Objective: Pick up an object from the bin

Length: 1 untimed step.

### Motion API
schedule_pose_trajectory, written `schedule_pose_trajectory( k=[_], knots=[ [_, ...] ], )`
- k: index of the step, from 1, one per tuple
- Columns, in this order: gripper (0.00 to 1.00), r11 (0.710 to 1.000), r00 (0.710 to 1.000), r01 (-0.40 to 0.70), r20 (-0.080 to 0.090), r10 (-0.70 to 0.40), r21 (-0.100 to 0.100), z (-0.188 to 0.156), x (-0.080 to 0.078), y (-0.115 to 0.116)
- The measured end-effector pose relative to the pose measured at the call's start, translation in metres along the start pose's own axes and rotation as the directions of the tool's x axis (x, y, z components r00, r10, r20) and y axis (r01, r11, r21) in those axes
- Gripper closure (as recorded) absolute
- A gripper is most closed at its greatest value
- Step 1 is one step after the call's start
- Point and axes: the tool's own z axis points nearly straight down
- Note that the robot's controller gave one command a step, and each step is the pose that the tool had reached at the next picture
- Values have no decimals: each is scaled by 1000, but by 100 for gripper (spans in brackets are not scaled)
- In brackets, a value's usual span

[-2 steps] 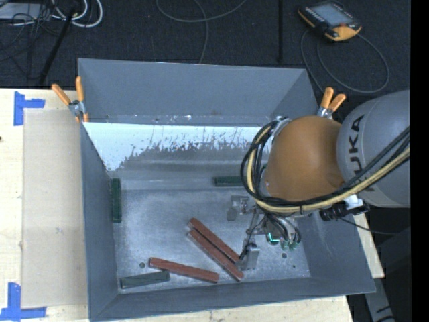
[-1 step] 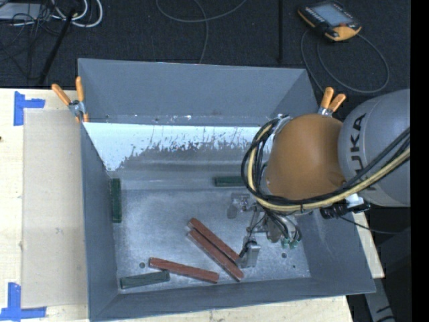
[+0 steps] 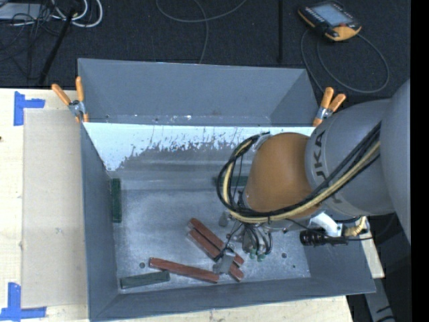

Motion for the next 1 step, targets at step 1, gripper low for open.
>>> schedule_pose_trajectory(
  k=[1],
  knots=[
    [0, 996, 996, -88, -8, 88, 4, 9, 17, 23]
  ],
)
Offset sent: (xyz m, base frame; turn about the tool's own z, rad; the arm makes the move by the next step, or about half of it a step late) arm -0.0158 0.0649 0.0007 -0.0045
